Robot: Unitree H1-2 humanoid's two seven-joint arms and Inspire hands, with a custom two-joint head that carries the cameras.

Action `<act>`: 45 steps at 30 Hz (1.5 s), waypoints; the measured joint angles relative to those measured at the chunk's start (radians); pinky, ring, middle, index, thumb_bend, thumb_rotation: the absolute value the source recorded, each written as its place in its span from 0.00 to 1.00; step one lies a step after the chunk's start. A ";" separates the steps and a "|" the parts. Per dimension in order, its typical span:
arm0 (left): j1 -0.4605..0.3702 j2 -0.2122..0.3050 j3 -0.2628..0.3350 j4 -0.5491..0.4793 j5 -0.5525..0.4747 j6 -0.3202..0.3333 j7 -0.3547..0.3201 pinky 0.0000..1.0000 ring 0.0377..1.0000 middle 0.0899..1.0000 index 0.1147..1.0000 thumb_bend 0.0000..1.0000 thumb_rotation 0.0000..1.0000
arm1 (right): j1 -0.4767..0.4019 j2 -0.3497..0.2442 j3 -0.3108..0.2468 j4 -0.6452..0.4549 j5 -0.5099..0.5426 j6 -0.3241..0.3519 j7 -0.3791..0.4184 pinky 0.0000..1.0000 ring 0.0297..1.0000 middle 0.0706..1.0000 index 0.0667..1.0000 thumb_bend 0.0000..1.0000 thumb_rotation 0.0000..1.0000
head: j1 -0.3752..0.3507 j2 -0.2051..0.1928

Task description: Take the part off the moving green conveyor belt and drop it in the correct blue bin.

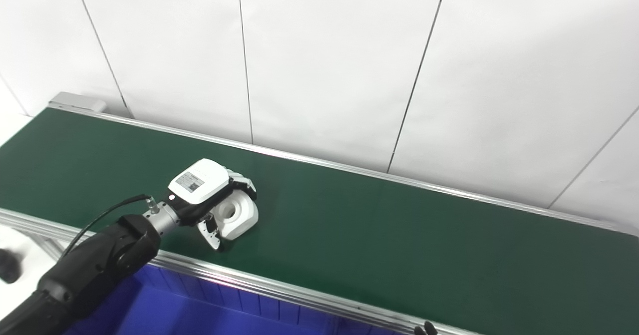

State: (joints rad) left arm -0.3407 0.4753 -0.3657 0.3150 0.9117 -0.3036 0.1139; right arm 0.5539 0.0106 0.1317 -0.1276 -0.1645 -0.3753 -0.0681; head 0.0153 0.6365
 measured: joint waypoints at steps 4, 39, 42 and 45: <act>0.041 0.013 0.014 -0.124 -0.019 0.012 -0.058 0.60 0.56 0.49 0.38 0.52 0.00 | 0.004 0.002 0.002 -0.021 0.002 0.012 0.001 0.88 0.90 0.92 0.98 0.72 1.00 | 0.014 0.020; 0.450 0.170 0.164 -0.654 -0.120 0.191 -0.684 0.41 0.43 0.41 0.44 0.52 0.00 | -0.015 -0.040 -0.012 -0.264 0.070 0.270 0.081 0.79 0.82 0.86 0.92 0.77 1.00 | 0.057 0.235; 0.448 0.171 0.161 -0.691 -0.125 0.259 -0.783 0.57 0.59 0.59 0.54 0.79 0.22 | -0.014 -0.040 -0.012 -0.263 0.067 0.270 0.081 0.79 0.82 0.86 0.92 0.77 1.00 | 0.043 0.232; 0.441 0.172 0.160 -0.727 -0.146 0.324 -0.872 0.72 0.77 0.75 0.67 0.89 0.39 | -0.014 -0.040 -0.008 -0.263 0.058 0.270 0.081 0.79 0.83 0.86 0.93 0.76 1.00 | 0.037 0.232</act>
State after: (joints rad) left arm 0.1000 0.6477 -0.2054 -0.4117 0.7657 0.0200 -0.7577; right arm 0.5399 -0.0294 0.1234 -0.3902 -0.1060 -0.1055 0.0127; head 0.0522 0.8682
